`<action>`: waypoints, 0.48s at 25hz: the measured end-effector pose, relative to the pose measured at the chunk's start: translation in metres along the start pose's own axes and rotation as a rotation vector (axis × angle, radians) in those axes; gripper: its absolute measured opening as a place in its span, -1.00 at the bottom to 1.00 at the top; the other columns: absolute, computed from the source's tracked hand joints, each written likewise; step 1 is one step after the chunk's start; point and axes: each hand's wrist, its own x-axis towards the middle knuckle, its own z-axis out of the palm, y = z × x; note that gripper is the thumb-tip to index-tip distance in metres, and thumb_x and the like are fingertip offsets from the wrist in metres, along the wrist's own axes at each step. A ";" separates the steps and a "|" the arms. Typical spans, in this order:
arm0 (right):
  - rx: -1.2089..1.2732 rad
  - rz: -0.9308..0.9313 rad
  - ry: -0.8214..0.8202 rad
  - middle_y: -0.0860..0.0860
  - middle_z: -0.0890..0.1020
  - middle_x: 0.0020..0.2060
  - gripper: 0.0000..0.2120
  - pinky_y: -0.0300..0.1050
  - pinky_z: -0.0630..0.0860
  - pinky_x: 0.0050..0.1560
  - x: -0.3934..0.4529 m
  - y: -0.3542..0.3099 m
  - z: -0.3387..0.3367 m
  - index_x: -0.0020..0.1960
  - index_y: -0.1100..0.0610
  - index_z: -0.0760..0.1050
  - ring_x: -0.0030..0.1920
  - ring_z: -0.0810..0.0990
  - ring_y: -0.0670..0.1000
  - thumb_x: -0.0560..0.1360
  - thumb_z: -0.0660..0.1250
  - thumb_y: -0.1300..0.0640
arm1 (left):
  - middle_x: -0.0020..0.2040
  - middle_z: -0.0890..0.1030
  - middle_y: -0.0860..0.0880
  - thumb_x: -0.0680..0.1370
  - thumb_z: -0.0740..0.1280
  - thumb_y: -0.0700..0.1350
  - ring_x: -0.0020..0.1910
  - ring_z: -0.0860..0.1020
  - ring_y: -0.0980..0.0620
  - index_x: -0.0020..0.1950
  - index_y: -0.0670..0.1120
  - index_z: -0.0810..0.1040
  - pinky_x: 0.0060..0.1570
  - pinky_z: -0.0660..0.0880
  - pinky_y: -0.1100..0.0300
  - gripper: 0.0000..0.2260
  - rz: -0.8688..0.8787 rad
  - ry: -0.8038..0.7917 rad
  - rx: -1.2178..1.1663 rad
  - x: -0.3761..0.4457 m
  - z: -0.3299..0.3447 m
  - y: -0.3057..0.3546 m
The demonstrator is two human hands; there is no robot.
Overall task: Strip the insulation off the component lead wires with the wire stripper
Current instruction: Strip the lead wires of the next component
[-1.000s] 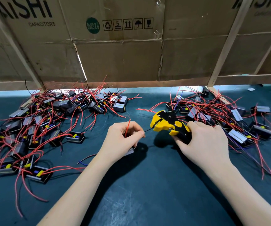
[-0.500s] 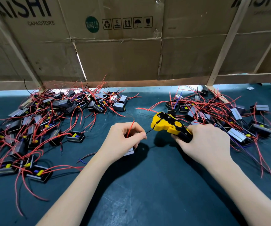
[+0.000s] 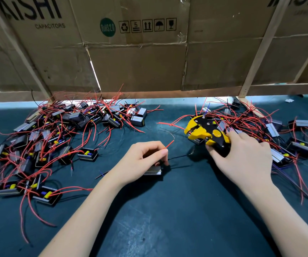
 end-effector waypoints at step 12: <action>-0.039 -0.192 -0.036 0.09 0.60 -0.26 -0.58 0.03 0.31 -0.11 -0.010 -0.020 -0.003 -0.17 0.12 0.50 -0.19 0.59 0.19 0.37 0.41 -0.25 | -0.37 0.60 0.00 0.59 0.21 -0.01 -0.36 0.40 0.04 -0.33 -0.15 0.38 -0.27 0.35 0.13 -0.66 -0.047 -0.046 0.008 0.001 0.003 0.000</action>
